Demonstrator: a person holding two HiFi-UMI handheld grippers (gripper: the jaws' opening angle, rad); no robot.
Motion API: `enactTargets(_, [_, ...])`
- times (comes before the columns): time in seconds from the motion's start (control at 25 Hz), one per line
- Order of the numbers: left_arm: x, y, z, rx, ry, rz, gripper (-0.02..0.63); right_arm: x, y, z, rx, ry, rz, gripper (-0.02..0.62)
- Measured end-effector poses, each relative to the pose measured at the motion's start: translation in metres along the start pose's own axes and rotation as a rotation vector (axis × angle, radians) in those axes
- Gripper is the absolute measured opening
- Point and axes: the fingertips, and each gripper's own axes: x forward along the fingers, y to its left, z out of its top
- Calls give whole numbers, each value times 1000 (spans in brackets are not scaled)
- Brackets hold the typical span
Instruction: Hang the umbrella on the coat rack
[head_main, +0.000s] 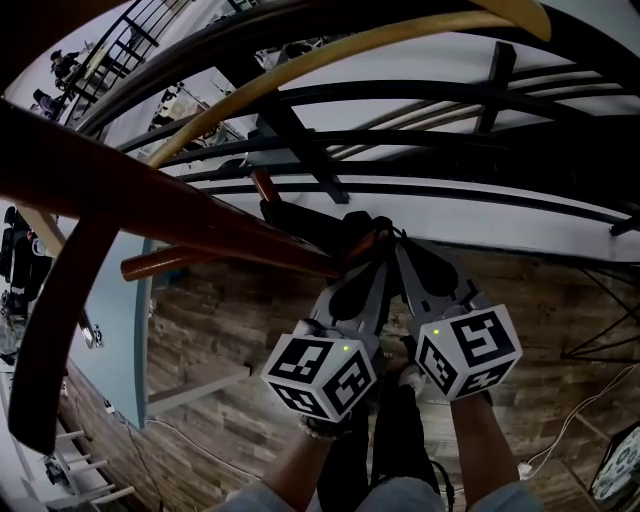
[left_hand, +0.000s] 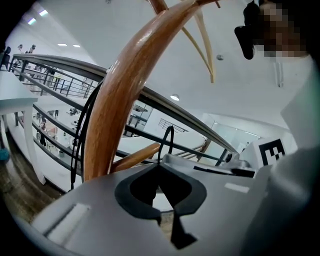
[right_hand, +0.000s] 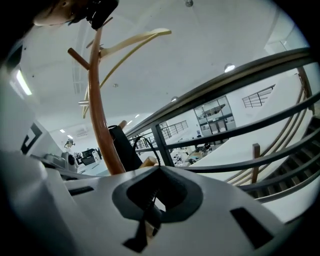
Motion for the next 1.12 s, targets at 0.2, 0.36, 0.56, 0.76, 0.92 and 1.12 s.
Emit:
enactTargets(0.2, [6,6,-3,6,5,29,5,11,-4,-5,-9,26,15,0])
enactTargets(0.36, [8,11,-8,6,16,45,5,17,-4,-10,-13,47,28,-2])
enactTargets(0.56, [8,15,-14,20,30,67,5,22,-1,-18,-18,82,53,-1])
enactTargets(0.76, [7,25,-21,25,42,90,5,28,5,-28,-27,112,81,-1])
enactTargets(0.92, [5,28,-25,27,48,98,5,30,8,-33,-34,129,91,0])
enactTargets(1.12, [5,28,-21,28,39,95,5,30,6,-29,-20,113,80,-2])
